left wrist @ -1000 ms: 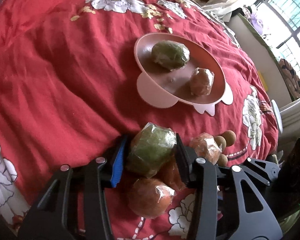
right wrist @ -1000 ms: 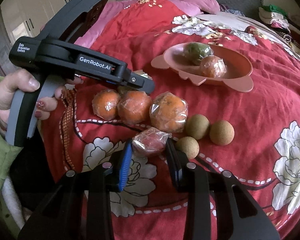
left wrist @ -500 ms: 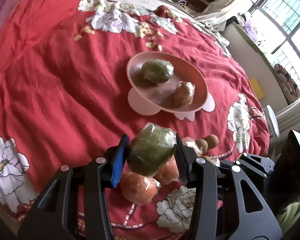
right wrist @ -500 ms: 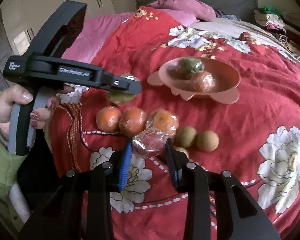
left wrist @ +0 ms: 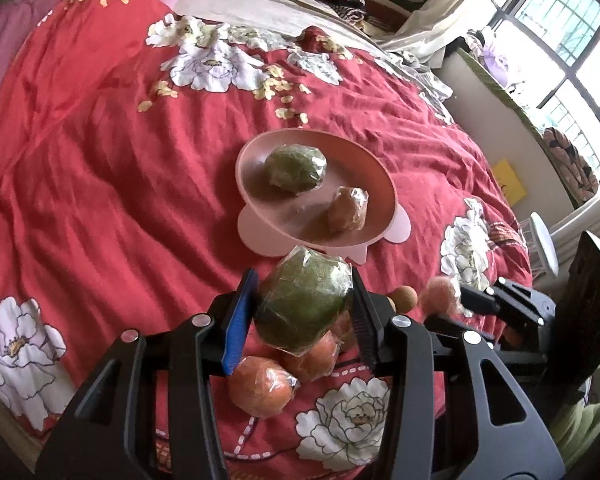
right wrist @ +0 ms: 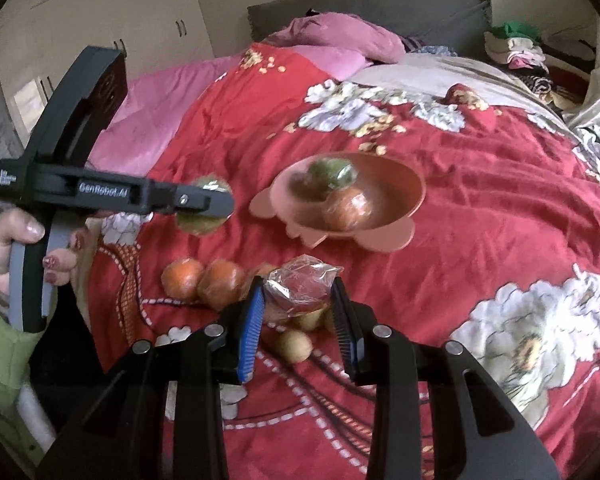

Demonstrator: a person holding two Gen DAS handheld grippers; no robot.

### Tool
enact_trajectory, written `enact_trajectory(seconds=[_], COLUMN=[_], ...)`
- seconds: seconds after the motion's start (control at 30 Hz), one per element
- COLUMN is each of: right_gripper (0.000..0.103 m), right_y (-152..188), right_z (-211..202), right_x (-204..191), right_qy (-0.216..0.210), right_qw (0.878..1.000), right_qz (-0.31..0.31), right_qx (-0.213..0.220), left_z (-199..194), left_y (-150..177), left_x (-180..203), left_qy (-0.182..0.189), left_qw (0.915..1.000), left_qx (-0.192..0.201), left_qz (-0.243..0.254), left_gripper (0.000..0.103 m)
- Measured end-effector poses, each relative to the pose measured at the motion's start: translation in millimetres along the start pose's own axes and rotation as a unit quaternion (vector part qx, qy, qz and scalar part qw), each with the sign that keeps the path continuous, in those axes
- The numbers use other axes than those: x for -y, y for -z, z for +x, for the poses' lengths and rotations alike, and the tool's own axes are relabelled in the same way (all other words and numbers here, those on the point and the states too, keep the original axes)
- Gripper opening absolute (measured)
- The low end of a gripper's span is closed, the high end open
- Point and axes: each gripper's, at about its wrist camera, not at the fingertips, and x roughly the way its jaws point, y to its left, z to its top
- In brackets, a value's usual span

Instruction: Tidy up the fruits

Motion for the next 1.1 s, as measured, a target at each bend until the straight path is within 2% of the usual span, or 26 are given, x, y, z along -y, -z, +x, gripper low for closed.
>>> enact_trajectory(seconds=[0.5,1.1], right_gripper=[0.032,0.032], right_y=[-34,-63], right_z=[-3,23], right_x=[29,50], right_qy=[0.02,0.018], right_qw=[0.999,1.0], right_qz=[0.001,-0.023], right_qx=[0.028,0.011], left_z=[17,44], left_y=[-21,-43], left_x=[10,14], left_qy=[-0.003,-0.021], left_qw=[0.9999,0.9992], left_qx=[-0.005,-0.021], left_qz=[0.011,0.028], left_gripper=[0.036,0.036])
